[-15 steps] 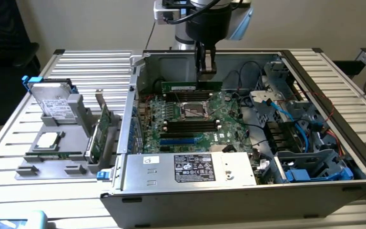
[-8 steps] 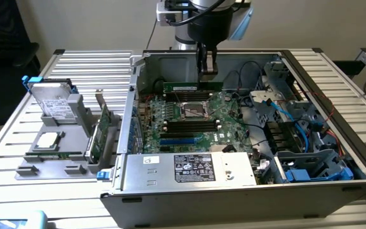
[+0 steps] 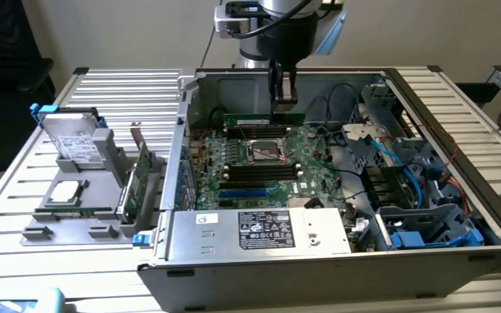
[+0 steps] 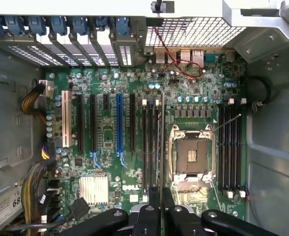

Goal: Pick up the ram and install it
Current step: 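Insert the ram into the slot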

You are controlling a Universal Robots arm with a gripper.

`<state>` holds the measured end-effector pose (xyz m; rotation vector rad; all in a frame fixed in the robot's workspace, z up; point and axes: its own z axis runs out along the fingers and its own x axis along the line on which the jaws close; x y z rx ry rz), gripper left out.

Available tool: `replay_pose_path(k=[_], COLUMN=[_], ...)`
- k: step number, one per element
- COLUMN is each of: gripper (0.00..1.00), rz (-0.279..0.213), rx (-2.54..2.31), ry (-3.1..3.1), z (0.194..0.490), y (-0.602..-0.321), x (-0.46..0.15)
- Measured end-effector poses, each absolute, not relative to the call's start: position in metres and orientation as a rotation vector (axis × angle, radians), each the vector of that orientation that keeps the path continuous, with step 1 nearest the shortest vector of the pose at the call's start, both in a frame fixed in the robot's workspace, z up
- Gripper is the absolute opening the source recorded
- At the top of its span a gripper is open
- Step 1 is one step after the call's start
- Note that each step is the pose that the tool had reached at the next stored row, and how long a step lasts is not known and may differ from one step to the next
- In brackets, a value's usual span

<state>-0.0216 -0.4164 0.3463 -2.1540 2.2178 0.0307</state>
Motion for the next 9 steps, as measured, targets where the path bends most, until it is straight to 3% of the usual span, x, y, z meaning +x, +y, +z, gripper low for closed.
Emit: replay_pose_path(k=[9], gripper=[0.14], rz=[0.030], rx=[-2.154], ry=[2.218], z=[0.331], y=[-0.409], x=[-0.022])
